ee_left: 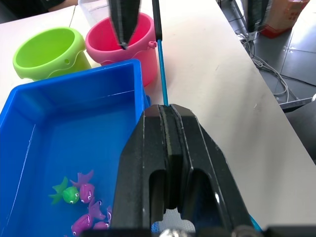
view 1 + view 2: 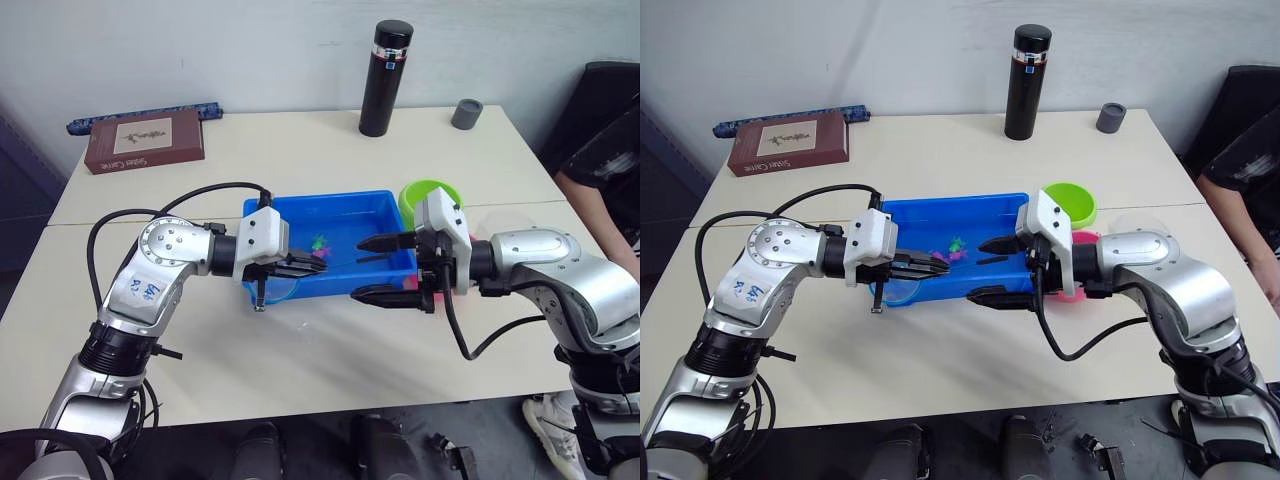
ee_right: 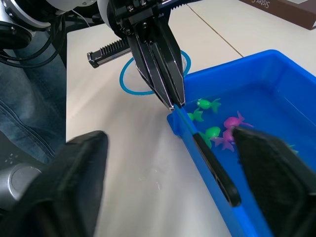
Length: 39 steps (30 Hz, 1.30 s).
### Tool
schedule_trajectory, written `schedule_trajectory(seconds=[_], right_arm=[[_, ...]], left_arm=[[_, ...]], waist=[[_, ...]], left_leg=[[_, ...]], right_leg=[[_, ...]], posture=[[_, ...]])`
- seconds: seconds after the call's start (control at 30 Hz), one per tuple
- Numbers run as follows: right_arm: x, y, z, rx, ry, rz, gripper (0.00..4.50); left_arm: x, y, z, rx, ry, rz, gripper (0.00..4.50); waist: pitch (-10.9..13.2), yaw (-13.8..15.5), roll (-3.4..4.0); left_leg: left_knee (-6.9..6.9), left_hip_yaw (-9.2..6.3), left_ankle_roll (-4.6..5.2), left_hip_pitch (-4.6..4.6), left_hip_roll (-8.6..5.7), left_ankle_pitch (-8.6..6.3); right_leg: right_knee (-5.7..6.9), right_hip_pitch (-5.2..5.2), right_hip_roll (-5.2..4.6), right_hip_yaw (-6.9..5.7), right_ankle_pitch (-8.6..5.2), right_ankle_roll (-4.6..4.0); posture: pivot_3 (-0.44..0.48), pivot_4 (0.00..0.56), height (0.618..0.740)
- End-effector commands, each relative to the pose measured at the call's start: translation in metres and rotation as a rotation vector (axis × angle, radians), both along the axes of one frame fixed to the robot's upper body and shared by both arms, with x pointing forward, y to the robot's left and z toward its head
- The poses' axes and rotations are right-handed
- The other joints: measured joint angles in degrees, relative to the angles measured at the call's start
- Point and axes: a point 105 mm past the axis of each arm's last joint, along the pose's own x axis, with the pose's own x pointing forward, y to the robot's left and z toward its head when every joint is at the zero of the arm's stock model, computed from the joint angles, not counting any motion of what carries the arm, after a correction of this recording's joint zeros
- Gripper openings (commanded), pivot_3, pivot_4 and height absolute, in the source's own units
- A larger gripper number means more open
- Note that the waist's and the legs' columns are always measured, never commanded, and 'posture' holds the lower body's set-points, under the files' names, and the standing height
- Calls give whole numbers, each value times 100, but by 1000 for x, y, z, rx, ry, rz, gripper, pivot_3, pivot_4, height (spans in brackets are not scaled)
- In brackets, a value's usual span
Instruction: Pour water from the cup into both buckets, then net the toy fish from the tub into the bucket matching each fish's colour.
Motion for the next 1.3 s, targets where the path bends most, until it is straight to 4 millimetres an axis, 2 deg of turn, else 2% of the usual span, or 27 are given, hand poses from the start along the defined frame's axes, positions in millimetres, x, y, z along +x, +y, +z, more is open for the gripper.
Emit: schedule_trajectory(seconds=[0.03,0.17,0.77,0.83,0.87,0.97,1.0,1.2,1.3], right_arm=[[-8,5,4,13,-18,43,2027],[-10,5,2,11,-10,48,65],[-12,5,1,10,-10,47,26],[-12,5,1,10,-11,46,0],[-12,5,1,10,-12,46,0],[-11,6,2,12,-14,47,0],[-11,6,2,13,-13,47,0],[-11,6,2,12,-12,47,0],[-10,6,2,11,-10,42,0]], left_arm=[[-1,0,15,-13,-61,-5,0],[-1,0,15,-10,-62,-8,0],[0,-1,16,-28,-58,-6,0],[2,-1,18,-37,-51,6,697],[2,-1,18,-38,-51,8,901],[2,-2,19,-39,-72,7,2263],[2,-2,20,-42,-72,4,2594],[2,-4,23,-62,-60,-1,2594],[0,-6,34,-107,-47,0,2594]], waist=[[0,-1,0],[0,1,0],[0,1,0],[0,2,0],[0,4,0],[0,5,0],[0,3,0],[0,5,0],[0,10,0]], left_leg=[[0,0,0,0,0,0],[1,0,0,0,0,0],[4,-1,0,0,0,0],[4,-1,0,0,0,0],[4,-1,1,1,0,0],[5,-1,1,0,0,0],[5,-1,0,0,0,0],[6,-1,1,1,0,0],[6,-2,1,1,0,0]], right_leg=[[0,0,0,0,0,0],[1,0,0,0,0,0],[3,1,1,0,0,1],[3,1,1,0,0,1],[3,2,1,0,0,1],[3,2,1,0,1,1],[3,2,1,0,1,1],[3,3,1,0,1,1],[3,3,1,0,1,1]], posture=[[0,150,740],[0,150,740],[0,150,740],[0,150,740],[0,150,740],[0,150,740],[0,150,740],[0,150,740],[0,150,740]])
